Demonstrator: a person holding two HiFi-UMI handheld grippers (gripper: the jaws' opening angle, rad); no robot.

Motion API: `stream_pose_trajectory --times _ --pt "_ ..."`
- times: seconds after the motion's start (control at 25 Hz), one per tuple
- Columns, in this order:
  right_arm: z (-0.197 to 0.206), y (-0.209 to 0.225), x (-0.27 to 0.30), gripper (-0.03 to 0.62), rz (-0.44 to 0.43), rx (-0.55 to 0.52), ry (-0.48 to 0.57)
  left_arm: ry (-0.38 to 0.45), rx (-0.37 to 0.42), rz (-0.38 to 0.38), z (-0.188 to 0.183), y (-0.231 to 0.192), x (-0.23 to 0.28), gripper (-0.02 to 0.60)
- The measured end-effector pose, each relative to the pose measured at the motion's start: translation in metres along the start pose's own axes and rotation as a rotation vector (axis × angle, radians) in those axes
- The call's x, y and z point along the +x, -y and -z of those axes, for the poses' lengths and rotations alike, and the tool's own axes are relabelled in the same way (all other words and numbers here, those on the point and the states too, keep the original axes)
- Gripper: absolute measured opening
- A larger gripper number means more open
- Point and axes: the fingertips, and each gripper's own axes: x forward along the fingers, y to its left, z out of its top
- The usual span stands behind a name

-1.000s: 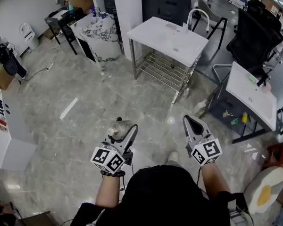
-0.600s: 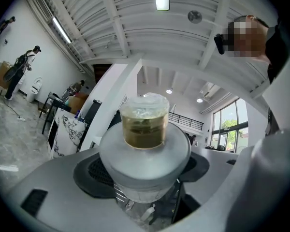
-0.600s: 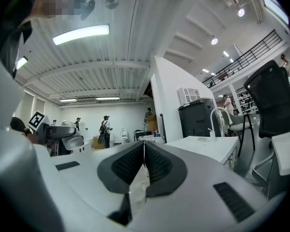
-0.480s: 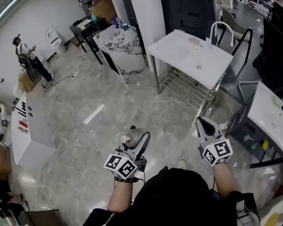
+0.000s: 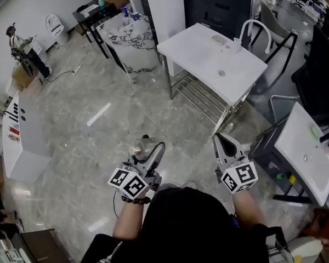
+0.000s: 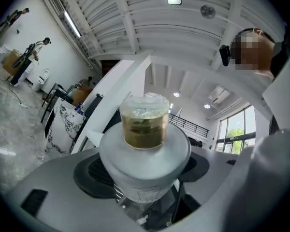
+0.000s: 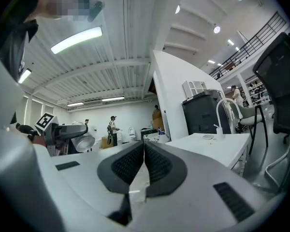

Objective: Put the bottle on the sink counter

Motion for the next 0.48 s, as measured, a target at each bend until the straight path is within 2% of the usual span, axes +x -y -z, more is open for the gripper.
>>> stream_pose_trajectory --times 0.2,0.48 --pt "0.008 0.032 0.008 0.031 0.044 0.035 -0.022 -0.043 0.048 0.015 0.002 0.001 0.027 0.351" --pt "0.007 0.062 0.044 0.031 0.073 0.012 -0.025 -0.033 -0.020 0.033 -0.011 -0.041 0.076 0.353"
